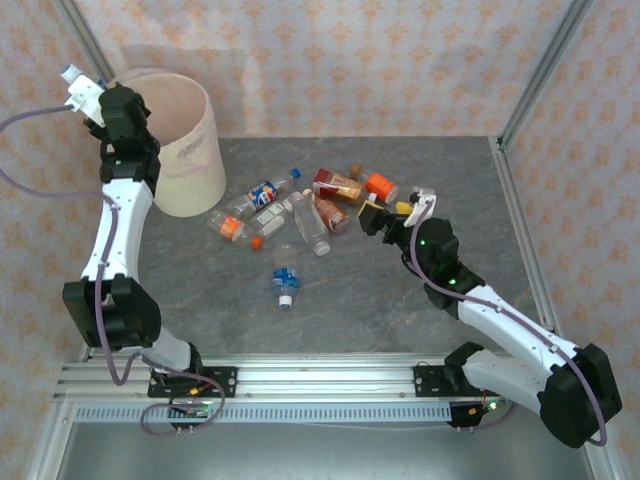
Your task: Put the plastic bottles in the bin
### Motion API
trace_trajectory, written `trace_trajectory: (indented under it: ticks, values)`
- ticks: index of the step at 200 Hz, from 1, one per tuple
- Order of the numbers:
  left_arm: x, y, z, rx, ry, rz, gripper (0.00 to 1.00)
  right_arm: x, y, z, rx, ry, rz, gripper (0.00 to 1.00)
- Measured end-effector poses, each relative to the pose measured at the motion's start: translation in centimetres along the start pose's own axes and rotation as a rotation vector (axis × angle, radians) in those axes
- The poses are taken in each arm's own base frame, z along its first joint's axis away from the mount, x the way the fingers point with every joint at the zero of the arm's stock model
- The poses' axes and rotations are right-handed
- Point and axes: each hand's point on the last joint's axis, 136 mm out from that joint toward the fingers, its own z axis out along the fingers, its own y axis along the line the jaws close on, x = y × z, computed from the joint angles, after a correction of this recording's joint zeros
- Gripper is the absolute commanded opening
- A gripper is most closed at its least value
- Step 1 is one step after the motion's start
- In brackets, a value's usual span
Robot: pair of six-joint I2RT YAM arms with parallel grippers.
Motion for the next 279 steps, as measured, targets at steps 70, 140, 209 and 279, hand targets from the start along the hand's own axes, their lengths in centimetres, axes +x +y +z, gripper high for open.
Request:
trace_trajectory:
  ticks: [70,140,209,279]
  values:
    - [3.9,2.7,4.8,-0.12,0.105,0.124,0.43,0.3,-0.6,-0.2,0.03,0.005,0.009,0.99]
    - [5.6,3.8,6.3,-0.193,0.224,0.192,0.65,0.7,-1.2,-0.4,0.054,0.015,0.007,0.99]
    - [6.3,3.7,5.7,-0.178,0.289,0.201,0.97,1.2,-1.6,-0.4,0.067,0.023,0.005,0.99]
    - [2.9,1.3,2.2,-0.052,0.29,0.103,1.0,1.1,-2.0,-0.5,0.087,0.014,0.011,0.99]
